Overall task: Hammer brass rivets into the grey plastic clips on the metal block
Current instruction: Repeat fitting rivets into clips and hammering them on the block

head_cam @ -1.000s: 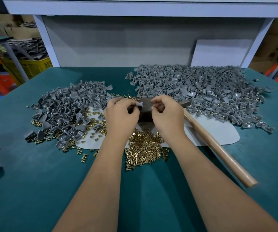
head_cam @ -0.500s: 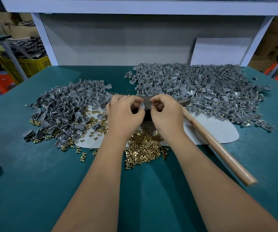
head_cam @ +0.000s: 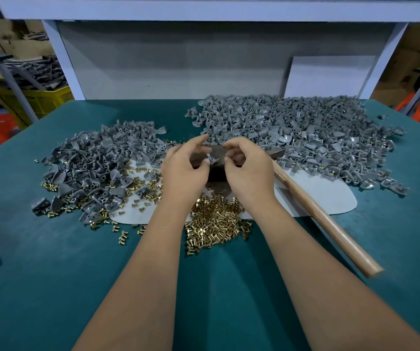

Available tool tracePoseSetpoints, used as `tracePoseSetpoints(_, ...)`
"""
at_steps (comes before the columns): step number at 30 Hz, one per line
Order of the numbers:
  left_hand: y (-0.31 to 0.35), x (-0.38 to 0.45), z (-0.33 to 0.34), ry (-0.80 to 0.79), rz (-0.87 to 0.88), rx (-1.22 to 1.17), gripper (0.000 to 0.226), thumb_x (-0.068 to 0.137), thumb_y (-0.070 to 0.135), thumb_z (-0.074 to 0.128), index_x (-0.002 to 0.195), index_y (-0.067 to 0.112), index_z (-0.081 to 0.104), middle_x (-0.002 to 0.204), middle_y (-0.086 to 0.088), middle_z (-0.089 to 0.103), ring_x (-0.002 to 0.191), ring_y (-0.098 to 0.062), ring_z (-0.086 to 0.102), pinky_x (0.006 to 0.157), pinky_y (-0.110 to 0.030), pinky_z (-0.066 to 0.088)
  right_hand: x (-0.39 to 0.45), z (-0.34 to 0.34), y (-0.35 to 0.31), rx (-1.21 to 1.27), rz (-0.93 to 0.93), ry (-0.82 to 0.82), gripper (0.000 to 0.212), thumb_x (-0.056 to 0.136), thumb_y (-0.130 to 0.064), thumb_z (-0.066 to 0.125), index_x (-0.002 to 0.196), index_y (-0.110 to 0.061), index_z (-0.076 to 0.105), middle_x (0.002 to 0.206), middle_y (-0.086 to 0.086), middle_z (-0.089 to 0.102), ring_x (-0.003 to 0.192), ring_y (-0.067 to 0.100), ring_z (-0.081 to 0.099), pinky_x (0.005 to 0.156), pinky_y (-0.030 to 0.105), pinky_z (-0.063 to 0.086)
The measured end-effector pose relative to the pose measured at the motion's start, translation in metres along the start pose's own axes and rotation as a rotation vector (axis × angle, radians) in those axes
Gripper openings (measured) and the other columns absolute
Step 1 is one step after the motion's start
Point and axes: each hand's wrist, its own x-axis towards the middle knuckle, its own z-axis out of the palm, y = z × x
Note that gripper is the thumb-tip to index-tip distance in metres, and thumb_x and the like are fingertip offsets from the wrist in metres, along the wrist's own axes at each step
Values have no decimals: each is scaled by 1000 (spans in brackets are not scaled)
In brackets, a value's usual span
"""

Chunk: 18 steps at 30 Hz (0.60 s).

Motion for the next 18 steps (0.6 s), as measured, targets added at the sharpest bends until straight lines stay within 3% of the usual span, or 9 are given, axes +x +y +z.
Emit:
tracePoseSetpoints(6,-1,1,2,22,-17,-48,46,84,11,74,122,34,63,90,16,72,111,-24,59,99,-46,46,1,-1,-3,-4,-106,-69,46,80,1,55,107,-37,50,79,-10,54,86,15,52,72,42,50)
tracePoseSetpoints(14,-5,2,9,-66,-49,-154,47,84,9,71,128,22,61,94,6,76,117,-30,59,105,-48,43,2,-1,0,-188,-205,-111,49,80,1,55,120,-26,51,86,-9,55,89,15,47,75,41,47)
tracePoseSetpoints(18,-4,1,9,-69,-44,-157,43,81,15,70,119,36,63,92,7,76,109,-25,64,102,-54,43,4,-3,0,-288,-227,-164,50,80,-1,53,120,-31,50,86,-10,49,93,17,45,77,35,42)
